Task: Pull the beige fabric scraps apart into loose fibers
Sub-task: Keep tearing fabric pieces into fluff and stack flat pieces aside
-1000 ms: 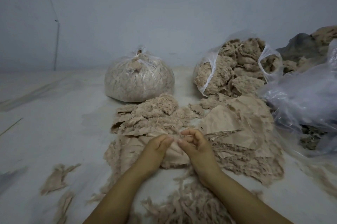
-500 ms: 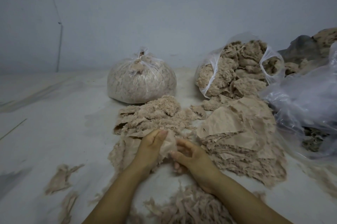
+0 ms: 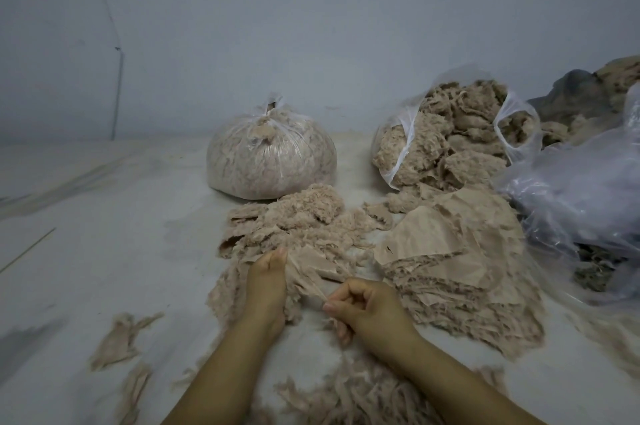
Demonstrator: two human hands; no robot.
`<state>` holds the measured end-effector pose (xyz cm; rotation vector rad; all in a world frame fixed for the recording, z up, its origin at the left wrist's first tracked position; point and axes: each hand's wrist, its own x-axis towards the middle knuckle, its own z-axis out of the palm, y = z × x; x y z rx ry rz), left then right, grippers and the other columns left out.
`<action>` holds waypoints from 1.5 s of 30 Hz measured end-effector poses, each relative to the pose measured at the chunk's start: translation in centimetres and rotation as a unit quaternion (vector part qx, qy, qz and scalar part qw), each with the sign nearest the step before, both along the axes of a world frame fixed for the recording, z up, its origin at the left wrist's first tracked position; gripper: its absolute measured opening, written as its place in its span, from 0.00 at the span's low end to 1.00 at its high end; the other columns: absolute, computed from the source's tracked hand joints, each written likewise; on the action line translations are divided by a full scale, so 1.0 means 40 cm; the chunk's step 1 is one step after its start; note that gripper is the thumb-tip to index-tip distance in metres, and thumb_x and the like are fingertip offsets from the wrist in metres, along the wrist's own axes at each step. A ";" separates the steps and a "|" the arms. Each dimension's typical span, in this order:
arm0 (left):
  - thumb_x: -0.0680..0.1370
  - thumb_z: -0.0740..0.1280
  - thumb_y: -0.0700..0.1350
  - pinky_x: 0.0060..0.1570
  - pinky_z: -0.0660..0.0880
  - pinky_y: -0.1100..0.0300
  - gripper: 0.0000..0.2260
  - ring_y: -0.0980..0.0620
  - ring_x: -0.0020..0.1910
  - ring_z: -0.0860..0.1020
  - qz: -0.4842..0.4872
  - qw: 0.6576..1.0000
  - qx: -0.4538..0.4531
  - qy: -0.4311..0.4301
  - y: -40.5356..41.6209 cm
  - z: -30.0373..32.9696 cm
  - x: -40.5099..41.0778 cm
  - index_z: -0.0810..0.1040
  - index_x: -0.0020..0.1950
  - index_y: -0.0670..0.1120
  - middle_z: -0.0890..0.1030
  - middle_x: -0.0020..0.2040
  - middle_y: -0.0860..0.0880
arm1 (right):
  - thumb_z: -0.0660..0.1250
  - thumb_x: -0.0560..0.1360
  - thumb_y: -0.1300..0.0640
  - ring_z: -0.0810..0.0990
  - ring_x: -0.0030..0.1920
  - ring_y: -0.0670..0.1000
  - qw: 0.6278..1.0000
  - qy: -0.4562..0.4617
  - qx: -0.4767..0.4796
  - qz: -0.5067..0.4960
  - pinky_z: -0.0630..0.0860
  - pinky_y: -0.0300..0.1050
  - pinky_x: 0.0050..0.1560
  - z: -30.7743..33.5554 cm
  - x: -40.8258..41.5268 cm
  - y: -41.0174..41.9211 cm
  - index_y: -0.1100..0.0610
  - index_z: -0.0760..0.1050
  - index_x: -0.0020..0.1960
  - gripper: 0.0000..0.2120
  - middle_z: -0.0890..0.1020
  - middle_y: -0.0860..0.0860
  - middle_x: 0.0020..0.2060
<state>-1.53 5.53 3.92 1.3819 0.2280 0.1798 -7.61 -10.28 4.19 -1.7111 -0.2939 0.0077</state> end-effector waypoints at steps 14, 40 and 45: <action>0.78 0.63 0.49 0.40 0.71 0.67 0.09 0.60 0.37 0.73 -0.182 0.936 0.208 -0.220 -0.019 0.021 -0.046 0.77 0.41 0.47 0.77 0.36 0.54 | 0.70 0.75 0.56 0.82 0.42 0.46 0.999 -0.027 -0.018 -0.043 0.77 0.40 0.45 0.012 0.015 0.008 0.58 0.80 0.50 0.07 0.84 0.50 0.42; 0.70 0.71 0.48 0.36 0.71 0.58 0.15 0.47 0.36 0.74 -0.284 0.945 0.146 -0.075 -0.005 0.018 -0.065 0.79 0.44 0.36 0.77 0.38 0.41 | 0.71 0.73 0.52 0.84 0.40 0.53 0.983 0.100 0.135 -0.077 0.80 0.45 0.41 0.011 0.026 -0.016 0.59 0.82 0.46 0.09 0.85 0.55 0.40; 0.78 0.66 0.47 0.31 0.67 0.59 0.08 0.49 0.32 0.69 -0.207 0.961 0.155 -0.098 -0.016 0.021 -0.059 0.79 0.42 0.44 0.74 0.33 0.45 | 0.68 0.76 0.57 0.79 0.35 0.54 0.972 0.065 0.120 -0.194 0.75 0.46 0.38 0.009 0.034 0.006 0.61 0.77 0.40 0.09 0.81 0.54 0.34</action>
